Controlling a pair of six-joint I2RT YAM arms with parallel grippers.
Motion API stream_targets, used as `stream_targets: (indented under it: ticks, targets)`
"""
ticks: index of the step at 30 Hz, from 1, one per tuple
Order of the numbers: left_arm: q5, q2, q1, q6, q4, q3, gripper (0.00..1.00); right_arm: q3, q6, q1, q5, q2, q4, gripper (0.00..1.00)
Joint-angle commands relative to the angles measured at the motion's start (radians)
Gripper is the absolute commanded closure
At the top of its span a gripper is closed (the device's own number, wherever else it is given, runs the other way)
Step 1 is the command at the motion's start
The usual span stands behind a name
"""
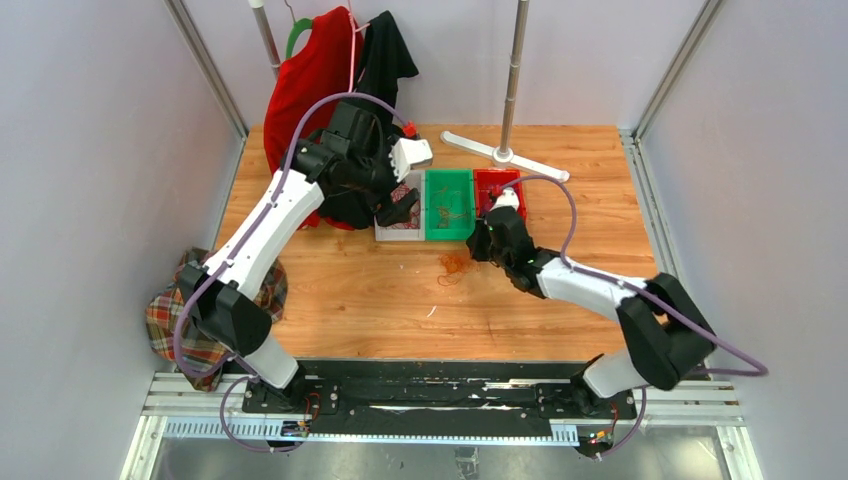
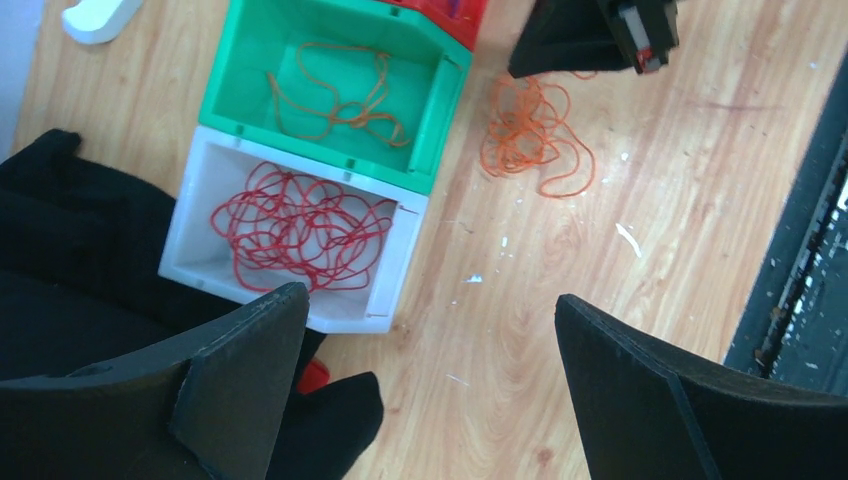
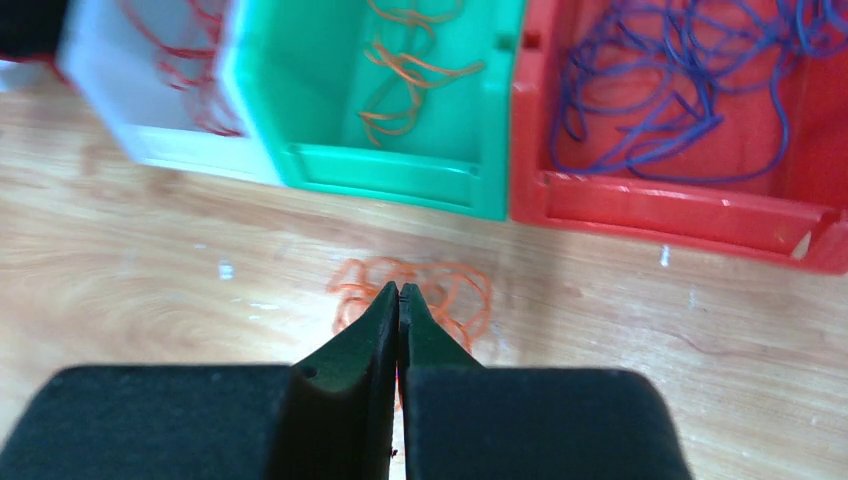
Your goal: Untangle the cables
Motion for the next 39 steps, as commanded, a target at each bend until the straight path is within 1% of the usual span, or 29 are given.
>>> stream_targets:
  ticks: [1,4,7,11,14,19,22,25,28,29,33,34,35,39]
  targets:
    - [0.100,-0.068,-0.002,0.062,-0.036,-0.058,0.02,-0.007,-0.016,0.008,-0.152,-0.129,0.044,0.99]
    - [0.173,-0.090,-0.003,0.052,-0.037,-0.078,0.02,-0.010,-0.005,0.009,-0.285,-0.188,0.101,0.99]
    - [0.239,-0.105,-0.008,0.021,-0.037,-0.100,0.02,-0.010,0.035,0.008,-0.385,-0.229,0.165,1.00]
    - [0.279,-0.120,-0.041,-0.014,-0.035,-0.141,0.02,-0.008,0.098,0.009,-0.489,-0.252,0.268,0.99]
    - [0.264,-0.157,-0.064,-0.189,0.070,-0.200,0.02,-0.013,0.141,0.009,-0.516,-0.264,0.332,0.99]
    - [0.162,-0.280,-0.067,-0.510,0.420,-0.413,0.02,-0.023,0.197,0.012,-0.517,-0.277,0.410,0.99]
    - [0.170,-0.318,-0.076,-0.670,0.566,-0.499,0.02,-0.017,0.193,0.024,-0.496,-0.297,0.404,0.99]
    - [0.217,-0.338,-0.086,-0.807,0.689,-0.552,0.01,-0.005,0.189,0.034,-0.480,-0.316,0.388,0.99]
    - [0.298,-0.338,-0.088,-0.900,0.805,-0.603,0.18,-0.003,0.191,0.044,-0.474,-0.327,0.402,0.99]
    - [0.292,-0.342,-0.090,-0.904,0.823,-0.618,0.21,-0.010,0.184,0.049,-0.474,-0.331,0.423,1.00]
    - [0.240,-0.351,-0.090,-0.869,0.805,-0.635,0.24,-0.017,0.175,0.057,-0.453,-0.350,0.430,0.99]
    - [0.228,-0.352,-0.090,-0.866,0.802,-0.635,0.29,-0.015,0.177,0.057,-0.455,-0.351,0.430,0.99]
    - [0.222,-0.352,-0.090,-0.861,0.795,-0.634,0.35,-0.014,0.176,0.058,-0.458,-0.350,0.430,0.99]
    - [0.212,-0.358,-0.091,-0.825,0.747,-0.615,0.65,-0.011,0.168,0.059,-0.451,-0.359,0.421,0.99]
